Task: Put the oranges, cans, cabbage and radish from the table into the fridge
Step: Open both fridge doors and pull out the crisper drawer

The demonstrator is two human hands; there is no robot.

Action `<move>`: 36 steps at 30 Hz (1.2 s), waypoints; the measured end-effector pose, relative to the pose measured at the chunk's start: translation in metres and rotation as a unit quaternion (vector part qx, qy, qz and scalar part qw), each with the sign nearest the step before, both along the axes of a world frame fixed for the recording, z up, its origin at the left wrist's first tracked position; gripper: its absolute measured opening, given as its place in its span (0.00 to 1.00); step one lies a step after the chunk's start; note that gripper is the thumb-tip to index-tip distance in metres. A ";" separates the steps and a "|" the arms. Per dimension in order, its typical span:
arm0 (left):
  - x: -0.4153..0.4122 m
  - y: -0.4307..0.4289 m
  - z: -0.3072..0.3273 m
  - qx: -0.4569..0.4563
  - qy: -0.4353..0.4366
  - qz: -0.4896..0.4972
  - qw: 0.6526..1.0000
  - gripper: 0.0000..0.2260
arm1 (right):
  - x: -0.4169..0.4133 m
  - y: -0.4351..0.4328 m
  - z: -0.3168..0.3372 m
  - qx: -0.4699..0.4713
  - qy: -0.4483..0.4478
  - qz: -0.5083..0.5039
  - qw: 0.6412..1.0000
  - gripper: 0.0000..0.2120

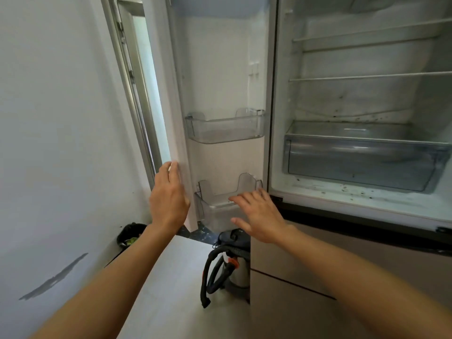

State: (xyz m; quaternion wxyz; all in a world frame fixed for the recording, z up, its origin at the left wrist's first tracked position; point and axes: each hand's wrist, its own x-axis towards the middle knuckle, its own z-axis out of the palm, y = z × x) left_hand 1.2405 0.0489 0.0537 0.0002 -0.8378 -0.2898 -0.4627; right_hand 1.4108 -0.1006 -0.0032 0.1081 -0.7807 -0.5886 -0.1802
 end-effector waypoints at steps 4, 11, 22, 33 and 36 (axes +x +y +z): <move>0.003 -0.011 0.017 0.168 -0.016 -0.044 0.985 0.15 | 0.015 -0.013 0.006 0.059 0.038 0.035 0.997 0.27; 0.091 -0.073 0.023 0.165 0.099 -0.240 0.952 0.08 | 0.102 -0.075 0.024 0.090 0.043 -0.127 0.987 0.21; 0.332 -0.118 0.026 0.106 0.193 -0.251 0.943 0.14 | 0.295 -0.172 0.077 0.088 -0.007 -0.333 0.939 0.23; 0.515 -0.103 -0.008 0.089 0.227 -0.146 0.959 0.24 | 0.444 -0.196 0.047 0.093 -0.072 -0.361 0.925 0.23; 0.523 -0.100 -0.012 0.102 0.179 -0.143 0.968 0.19 | 0.447 -0.192 0.046 0.138 -0.081 -0.342 0.926 0.24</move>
